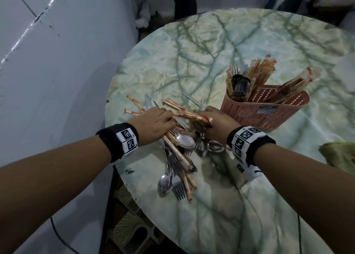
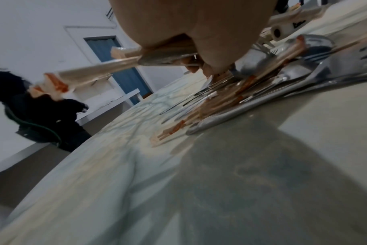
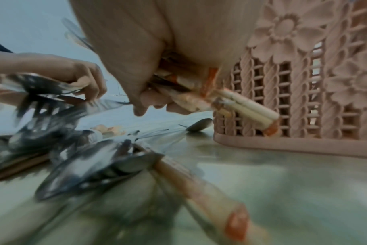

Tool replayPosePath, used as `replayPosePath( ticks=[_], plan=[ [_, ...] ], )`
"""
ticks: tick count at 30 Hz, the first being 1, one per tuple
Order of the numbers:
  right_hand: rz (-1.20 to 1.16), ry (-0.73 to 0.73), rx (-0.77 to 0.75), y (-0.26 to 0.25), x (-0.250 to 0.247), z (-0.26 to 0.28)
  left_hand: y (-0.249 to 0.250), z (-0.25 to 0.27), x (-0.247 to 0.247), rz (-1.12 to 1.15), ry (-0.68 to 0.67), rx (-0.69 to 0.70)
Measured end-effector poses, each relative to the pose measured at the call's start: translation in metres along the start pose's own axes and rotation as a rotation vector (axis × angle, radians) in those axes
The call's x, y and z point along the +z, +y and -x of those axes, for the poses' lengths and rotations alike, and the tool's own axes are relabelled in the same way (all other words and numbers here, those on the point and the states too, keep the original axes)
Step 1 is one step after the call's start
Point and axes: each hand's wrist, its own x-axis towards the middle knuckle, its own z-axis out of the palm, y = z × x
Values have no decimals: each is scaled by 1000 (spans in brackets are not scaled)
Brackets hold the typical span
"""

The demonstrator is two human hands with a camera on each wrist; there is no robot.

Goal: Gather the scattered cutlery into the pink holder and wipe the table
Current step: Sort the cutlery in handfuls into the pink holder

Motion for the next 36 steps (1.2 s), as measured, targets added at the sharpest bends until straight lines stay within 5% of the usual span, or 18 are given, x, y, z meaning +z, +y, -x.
replayPosePath(
  ticks=[12,19,26,31,36],
  plan=[
    [-100,218,-6,-16,-16,-7,1,11,13,47,96,-287],
    [87,209,-98,-31,-9,-17,-22,48,5,130,45,-207],
    [250,149,-96,-46,-6,-24,-38,97,3,286,-57,-540],
    [117,203,74,-49,-10,-30,-37,116,1,210,-151,-368],
    [72,245,84,-59,-7,-35,-16,91,-3,189,-58,-107]
  ],
)
